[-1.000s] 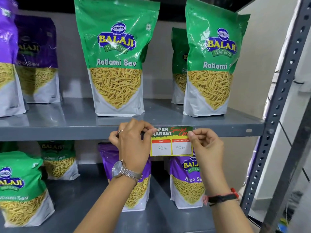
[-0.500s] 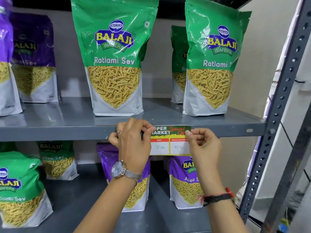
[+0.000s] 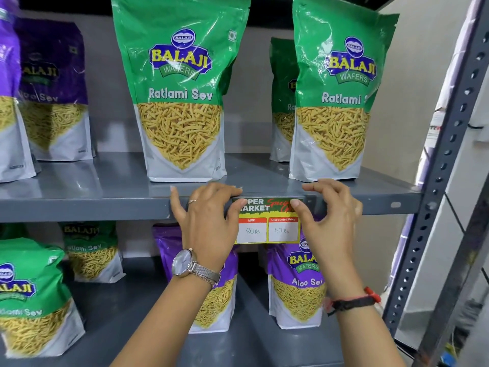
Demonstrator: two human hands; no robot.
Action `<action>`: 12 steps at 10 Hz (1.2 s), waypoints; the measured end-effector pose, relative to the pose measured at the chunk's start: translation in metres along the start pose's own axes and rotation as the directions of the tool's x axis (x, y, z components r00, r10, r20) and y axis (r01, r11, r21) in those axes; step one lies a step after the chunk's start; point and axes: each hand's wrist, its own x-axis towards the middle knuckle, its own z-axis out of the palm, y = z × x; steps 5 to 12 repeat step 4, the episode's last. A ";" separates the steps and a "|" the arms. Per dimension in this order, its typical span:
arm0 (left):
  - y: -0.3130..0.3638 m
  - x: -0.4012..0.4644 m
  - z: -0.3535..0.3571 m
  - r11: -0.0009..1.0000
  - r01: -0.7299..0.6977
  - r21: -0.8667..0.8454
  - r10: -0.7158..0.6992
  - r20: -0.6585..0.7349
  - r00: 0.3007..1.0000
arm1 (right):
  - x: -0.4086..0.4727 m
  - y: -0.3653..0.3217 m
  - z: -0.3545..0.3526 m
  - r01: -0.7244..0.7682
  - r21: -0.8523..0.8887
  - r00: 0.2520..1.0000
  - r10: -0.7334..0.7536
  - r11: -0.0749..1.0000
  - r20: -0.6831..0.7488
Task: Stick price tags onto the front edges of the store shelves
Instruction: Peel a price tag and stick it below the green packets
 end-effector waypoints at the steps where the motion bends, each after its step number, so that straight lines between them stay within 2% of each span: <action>1: -0.001 0.002 0.000 1.000 -0.023 0.017 0.023 0.004 1.000 | 0.004 -0.003 -0.001 -0.036 -0.064 0.999 0.038 0.997 0.027; 3: -0.001 0.006 -0.003 0.997 -0.082 -0.004 0.082 0.027 0.996 | 0.010 -0.009 -0.004 -0.094 -0.090 0.990 0.103 0.991 0.099; 4: -0.004 0.005 -0.008 0.987 -0.158 0.038 0.155 0.059 0.986 | 0.011 -0.014 -0.016 -0.027 -0.124 0.993 0.041 0.992 0.115; 12: -0.004 0.005 -0.008 0.987 -0.158 0.038 0.155 0.059 0.986 | 0.011 -0.014 -0.016 -0.027 -0.124 0.993 0.041 0.992 0.115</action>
